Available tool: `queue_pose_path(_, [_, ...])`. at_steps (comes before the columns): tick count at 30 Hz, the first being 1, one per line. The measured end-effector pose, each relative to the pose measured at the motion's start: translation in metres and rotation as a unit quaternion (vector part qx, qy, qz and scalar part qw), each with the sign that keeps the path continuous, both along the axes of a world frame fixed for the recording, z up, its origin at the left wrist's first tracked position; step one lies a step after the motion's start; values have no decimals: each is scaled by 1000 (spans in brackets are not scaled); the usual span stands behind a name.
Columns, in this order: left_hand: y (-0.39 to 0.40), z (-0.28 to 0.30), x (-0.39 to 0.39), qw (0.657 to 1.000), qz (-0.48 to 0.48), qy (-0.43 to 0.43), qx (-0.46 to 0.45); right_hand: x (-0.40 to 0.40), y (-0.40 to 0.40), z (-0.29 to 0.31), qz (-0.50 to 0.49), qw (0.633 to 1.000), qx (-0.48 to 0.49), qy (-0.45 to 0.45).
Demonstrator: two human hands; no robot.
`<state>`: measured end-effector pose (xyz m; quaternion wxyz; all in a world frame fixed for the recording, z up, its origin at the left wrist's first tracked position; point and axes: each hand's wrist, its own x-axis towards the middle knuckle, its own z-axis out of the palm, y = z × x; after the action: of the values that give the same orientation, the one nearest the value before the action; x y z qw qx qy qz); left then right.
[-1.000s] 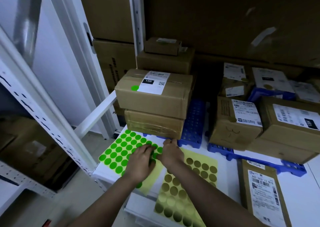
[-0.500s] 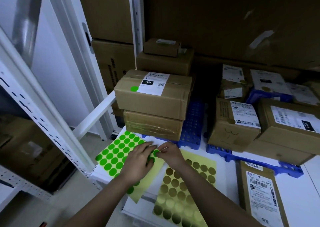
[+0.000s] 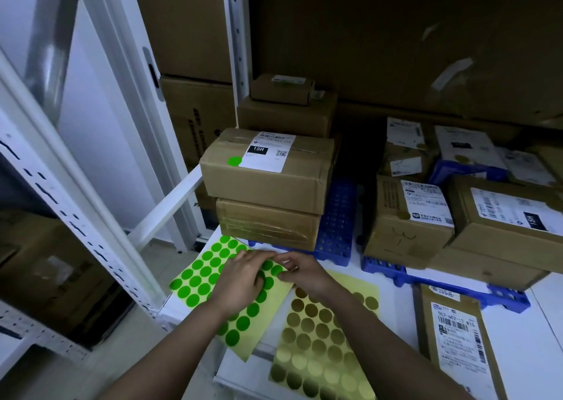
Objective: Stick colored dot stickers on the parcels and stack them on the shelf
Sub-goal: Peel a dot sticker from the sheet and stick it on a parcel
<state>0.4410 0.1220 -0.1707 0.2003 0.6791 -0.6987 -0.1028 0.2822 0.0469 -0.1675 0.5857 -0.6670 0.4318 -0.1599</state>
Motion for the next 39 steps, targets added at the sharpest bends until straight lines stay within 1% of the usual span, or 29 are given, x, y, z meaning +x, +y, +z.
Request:
queue_pose_path(8, [-15,15,0,996,-4,61,66,2,4,-1,-4,997,-61,-37])
queue_pose_path(12, [-23,18,0,993,4,87,86,0,3,2,16,997,-63,-34])
queue_pose_path(15, [-27,20,-3,992,-2,86,96,-1,-2,5,25,996,-83,-18])
queue_pose_path(18, [-31,25,-3,991,-7,73,108,-1,-7,8,54,993,-101,8])
queue_pose_path(21, [-33,27,-5,993,-15,47,107,-2,-9,10,67,994,-84,9])
queue_pose_path(29, [-34,26,-2,992,-21,-2,124,-3,-6,11,59,997,-52,-8])
queue_pose_path(34, [-34,25,1,993,-26,2,116,-3,-3,11,48,997,-60,2])
queue_pose_path(39, [-33,22,2,995,-38,12,93,-5,1,10,26,996,-89,-10])
